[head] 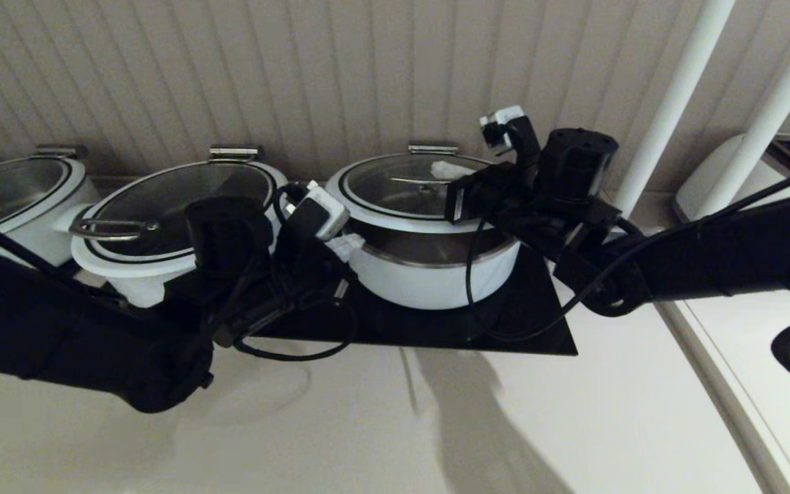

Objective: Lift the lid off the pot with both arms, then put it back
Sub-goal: Hold the pot lid with the left arm

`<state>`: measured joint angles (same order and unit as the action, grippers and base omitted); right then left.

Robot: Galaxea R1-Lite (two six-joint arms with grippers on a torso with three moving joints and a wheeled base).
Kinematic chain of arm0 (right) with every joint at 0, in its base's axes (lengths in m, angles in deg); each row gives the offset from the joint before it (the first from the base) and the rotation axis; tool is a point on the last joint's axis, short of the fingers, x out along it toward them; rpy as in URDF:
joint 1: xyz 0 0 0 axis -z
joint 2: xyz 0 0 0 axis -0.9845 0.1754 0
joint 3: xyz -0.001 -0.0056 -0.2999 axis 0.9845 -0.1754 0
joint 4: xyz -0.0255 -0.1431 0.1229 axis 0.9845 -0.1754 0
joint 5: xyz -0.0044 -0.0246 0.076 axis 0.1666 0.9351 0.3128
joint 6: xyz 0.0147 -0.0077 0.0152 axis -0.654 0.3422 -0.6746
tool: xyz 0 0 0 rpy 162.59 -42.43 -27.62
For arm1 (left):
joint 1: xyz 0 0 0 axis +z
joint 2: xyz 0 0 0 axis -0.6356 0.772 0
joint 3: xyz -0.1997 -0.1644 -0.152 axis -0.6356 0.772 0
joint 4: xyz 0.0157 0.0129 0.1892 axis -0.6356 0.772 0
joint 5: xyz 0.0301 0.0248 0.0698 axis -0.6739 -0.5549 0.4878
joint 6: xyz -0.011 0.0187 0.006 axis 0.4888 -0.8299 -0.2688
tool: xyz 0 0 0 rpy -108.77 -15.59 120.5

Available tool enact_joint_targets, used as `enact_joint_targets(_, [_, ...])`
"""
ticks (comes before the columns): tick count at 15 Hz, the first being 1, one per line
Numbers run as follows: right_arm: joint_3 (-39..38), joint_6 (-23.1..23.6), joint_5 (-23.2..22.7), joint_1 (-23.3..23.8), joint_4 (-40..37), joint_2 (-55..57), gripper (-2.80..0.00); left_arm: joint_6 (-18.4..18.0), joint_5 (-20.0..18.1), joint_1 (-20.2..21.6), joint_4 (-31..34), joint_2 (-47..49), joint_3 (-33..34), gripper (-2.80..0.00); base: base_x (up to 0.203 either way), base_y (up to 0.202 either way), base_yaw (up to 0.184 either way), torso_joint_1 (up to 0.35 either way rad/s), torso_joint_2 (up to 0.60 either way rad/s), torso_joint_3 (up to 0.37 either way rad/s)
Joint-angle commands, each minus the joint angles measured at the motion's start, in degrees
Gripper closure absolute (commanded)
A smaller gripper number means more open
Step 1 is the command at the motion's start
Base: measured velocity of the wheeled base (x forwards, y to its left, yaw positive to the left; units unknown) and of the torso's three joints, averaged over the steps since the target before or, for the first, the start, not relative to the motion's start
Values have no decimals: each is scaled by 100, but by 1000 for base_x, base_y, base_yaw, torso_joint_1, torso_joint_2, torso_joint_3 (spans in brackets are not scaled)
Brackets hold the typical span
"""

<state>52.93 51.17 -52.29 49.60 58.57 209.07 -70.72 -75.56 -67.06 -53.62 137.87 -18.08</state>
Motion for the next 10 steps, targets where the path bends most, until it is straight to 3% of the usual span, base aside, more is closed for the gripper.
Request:
enact_joint_targets(1, [-9, 3, -10, -3, 32, -18, 0, 6, -2, -1, -41, 116, -173, 0, 0, 0, 0, 0, 0, 0])
enact_joint_targets(5, [-9, 3, -1, -3, 24, -47, 0, 58, 213, -1, -41, 365, -743, 0, 0, 0, 0, 0, 0, 0])
enact_joint_targets(10, [-35, 12, 17, -3, 24, -123, 0, 60, 244, -1, -41, 392, -782, 0, 0, 0, 0, 0, 0, 0])
